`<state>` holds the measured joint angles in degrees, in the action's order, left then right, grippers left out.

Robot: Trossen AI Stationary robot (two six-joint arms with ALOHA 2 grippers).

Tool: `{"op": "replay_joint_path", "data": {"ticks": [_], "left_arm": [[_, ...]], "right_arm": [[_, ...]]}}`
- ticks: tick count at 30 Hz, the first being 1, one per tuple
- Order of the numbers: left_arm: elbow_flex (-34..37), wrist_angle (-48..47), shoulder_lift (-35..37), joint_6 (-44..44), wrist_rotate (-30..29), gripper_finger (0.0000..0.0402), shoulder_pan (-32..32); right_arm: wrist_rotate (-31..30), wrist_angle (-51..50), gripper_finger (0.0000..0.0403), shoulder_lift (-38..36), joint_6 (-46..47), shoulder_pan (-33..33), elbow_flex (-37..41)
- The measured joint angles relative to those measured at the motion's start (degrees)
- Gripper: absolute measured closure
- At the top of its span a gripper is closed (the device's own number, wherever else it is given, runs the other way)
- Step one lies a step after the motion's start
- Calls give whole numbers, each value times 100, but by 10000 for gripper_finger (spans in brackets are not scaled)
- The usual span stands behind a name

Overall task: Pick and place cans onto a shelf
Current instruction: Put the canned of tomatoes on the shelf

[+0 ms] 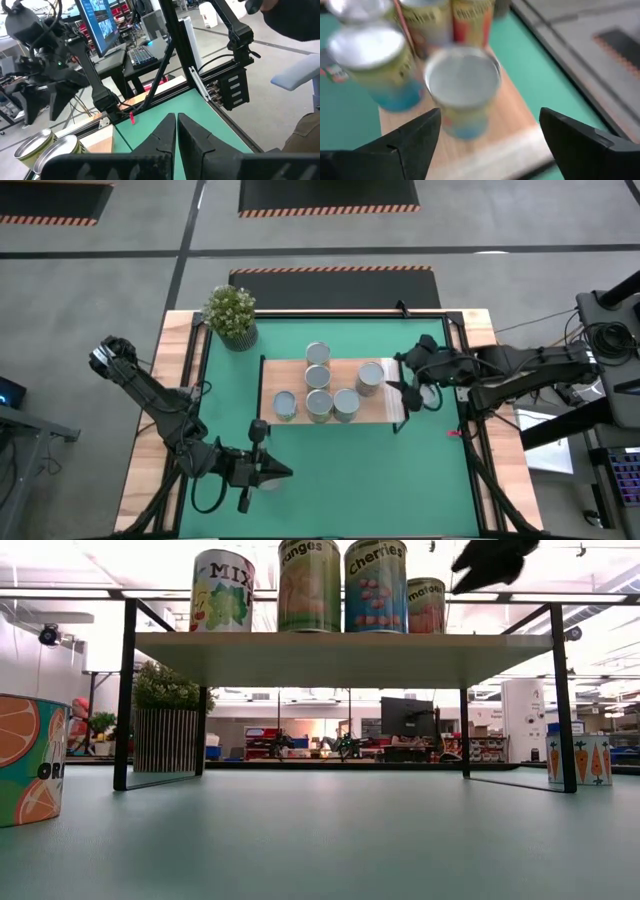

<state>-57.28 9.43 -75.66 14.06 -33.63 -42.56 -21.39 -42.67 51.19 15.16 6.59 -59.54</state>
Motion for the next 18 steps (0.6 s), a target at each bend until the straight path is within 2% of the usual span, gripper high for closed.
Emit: {"op": "replay_joint_path", "data": {"ticks": [4,14,16,18], "left_arm": [[0,-3,0,0,0,402,2],[0,-1,0,48,-1,402,2],[0,9,0,48,-2,402,2],[0,31,0,48,0,402,2]], "right_arm": [[56,-640,116,111,477,0,-105],[-115,-68,333,686,445,0,196],[-118,190,370,855,200,-3,168],[-116,418,387,1023,-5,-4,119]]}}
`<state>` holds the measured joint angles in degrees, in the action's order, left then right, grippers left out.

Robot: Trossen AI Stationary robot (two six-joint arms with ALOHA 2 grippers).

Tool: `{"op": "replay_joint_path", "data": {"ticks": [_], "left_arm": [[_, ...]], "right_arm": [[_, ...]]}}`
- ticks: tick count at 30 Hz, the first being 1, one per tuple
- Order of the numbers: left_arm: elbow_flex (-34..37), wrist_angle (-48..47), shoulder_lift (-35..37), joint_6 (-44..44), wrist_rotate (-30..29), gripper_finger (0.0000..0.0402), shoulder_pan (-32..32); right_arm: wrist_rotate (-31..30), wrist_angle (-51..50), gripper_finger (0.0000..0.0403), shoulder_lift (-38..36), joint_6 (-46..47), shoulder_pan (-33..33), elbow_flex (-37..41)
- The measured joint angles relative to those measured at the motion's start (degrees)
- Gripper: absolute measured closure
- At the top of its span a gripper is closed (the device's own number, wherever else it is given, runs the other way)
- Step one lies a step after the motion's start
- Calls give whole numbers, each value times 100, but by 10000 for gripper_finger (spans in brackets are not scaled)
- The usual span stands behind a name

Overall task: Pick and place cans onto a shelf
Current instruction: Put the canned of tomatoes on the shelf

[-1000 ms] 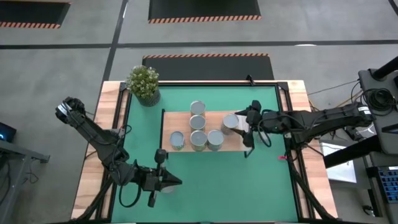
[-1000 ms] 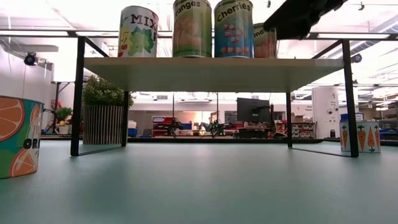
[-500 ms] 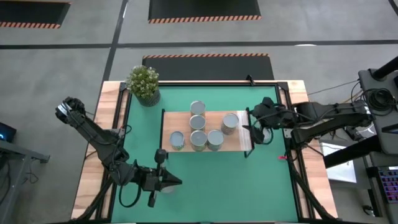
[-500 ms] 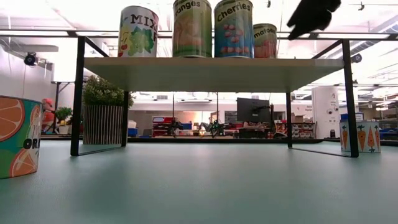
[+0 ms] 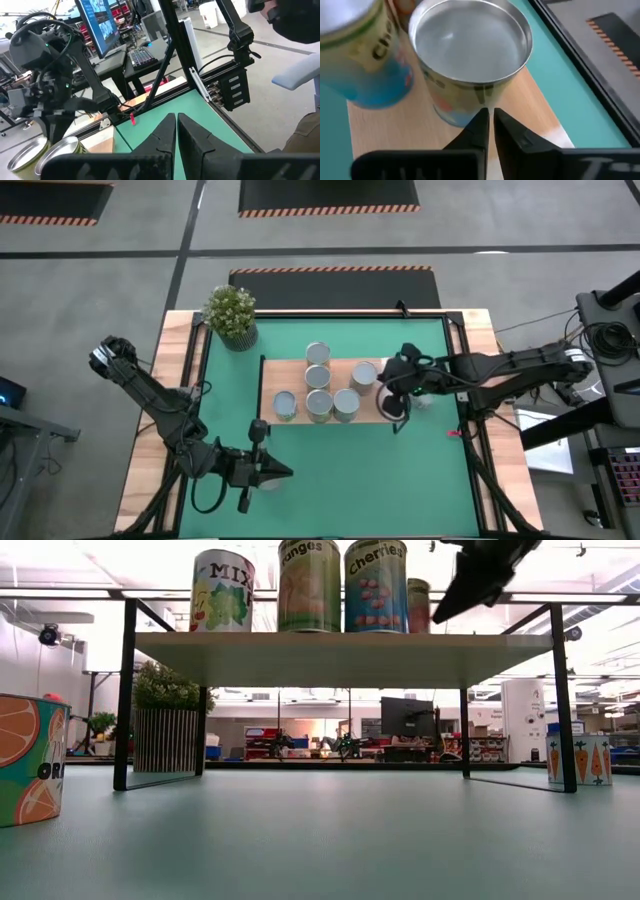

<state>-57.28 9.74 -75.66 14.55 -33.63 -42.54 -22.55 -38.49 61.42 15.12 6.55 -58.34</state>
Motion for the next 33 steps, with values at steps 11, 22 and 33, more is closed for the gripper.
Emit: {"op": "replay_joint_path", "data": {"ticks": [11,22,33], "left_arm": [[0,15,0,0,0,402,0],[0,13,0,-2,-2,402,0],[-2,-16,0,-2,-1,402,0]], "right_arm": [[-513,-344,390,874,-753,-256,-744],[-500,53,390,1465,-1502,-387,-1099],[-447,-245,390,1262,-1720,-396,-1556]]}}
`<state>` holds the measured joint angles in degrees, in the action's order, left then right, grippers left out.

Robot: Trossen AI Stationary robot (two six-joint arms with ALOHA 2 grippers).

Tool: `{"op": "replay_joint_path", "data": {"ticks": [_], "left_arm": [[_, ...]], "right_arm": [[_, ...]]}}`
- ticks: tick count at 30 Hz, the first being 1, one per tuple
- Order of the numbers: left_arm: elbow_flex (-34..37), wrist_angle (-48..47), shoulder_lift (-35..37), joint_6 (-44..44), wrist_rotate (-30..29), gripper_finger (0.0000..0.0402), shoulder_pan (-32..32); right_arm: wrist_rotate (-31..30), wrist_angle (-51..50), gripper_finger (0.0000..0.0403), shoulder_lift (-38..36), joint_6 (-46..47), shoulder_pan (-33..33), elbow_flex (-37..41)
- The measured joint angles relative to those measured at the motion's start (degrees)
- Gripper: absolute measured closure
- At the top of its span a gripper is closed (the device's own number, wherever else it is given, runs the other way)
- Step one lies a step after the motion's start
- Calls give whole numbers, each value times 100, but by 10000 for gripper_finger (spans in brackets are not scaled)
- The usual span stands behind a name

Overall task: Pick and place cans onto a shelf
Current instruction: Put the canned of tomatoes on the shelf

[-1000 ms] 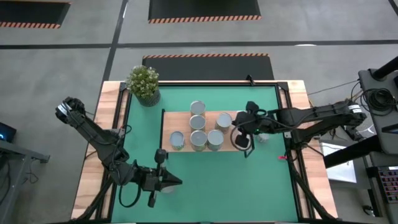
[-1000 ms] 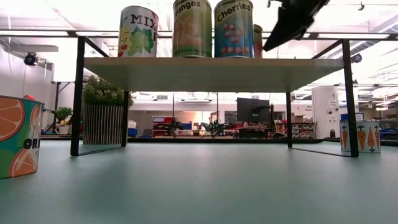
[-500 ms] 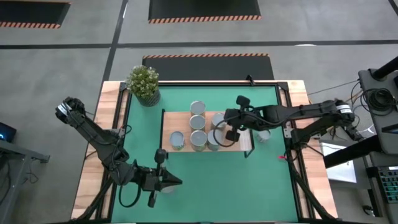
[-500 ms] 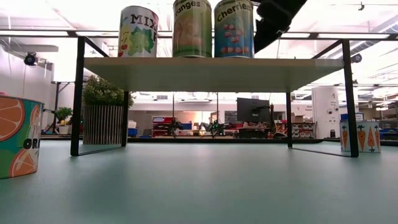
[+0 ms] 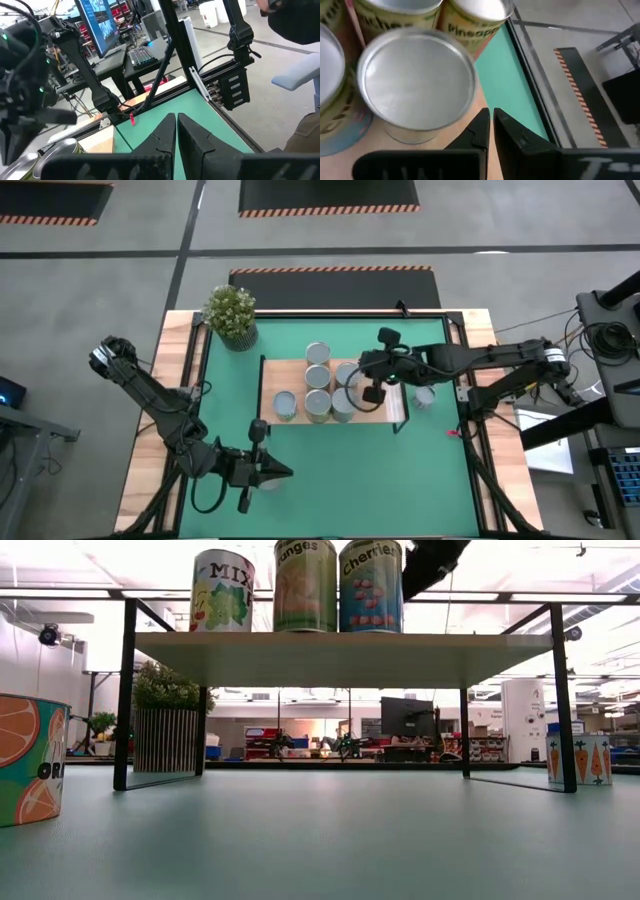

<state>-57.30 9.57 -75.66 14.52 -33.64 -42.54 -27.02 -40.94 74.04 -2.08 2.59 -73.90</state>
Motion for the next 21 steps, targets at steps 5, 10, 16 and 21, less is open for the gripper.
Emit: {"op": "replay_joint_path", "data": {"ticks": [5,10,16,21], "left_arm": [[0,-5,0,0,0,402,0],[0,-6,0,0,1,402,0],[0,-3,0,0,1,402,0],[0,-1,0,0,1,402,0]], "right_arm": [[640,-318,390,-260,409,-2,-94],[1053,-648,390,-363,787,1,-49],[1053,-528,390,-221,835,0,139],[1052,-60,390,-122,654,-5,233]]}}
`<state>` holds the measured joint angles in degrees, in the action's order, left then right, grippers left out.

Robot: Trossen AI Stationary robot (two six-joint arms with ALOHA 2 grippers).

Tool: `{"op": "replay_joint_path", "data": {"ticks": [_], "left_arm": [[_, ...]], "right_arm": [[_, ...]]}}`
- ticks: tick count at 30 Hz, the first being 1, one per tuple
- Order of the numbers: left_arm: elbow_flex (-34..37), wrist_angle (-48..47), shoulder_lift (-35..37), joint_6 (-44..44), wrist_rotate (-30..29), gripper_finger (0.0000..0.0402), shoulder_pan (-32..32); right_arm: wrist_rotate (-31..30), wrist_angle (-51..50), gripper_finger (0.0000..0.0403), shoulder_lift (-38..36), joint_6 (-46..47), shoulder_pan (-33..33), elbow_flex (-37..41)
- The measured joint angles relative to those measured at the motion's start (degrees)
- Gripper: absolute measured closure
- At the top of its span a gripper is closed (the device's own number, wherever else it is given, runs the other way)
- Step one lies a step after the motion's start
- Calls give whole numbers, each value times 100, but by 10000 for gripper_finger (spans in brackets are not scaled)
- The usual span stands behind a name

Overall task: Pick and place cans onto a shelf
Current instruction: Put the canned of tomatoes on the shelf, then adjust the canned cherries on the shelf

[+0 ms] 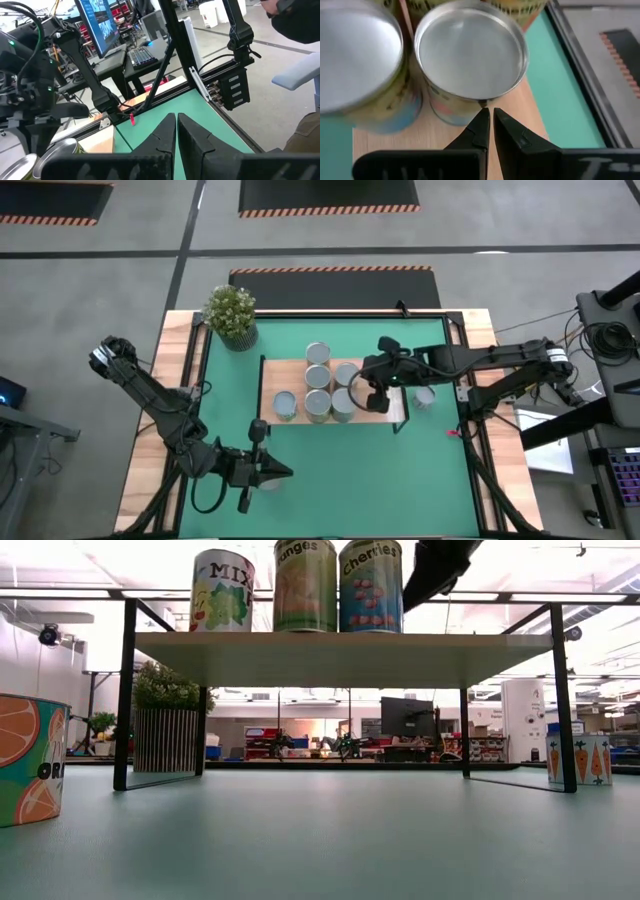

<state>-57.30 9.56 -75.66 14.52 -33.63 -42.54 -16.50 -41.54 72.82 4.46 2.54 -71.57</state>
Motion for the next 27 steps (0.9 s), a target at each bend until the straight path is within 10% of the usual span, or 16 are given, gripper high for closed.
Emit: {"op": "replay_joint_path", "data": {"ticks": [27], "left_arm": [[0,-11,0,-2,0,402,0]], "right_arm": [[-118,145,390,-1100,575,932,86]]}}
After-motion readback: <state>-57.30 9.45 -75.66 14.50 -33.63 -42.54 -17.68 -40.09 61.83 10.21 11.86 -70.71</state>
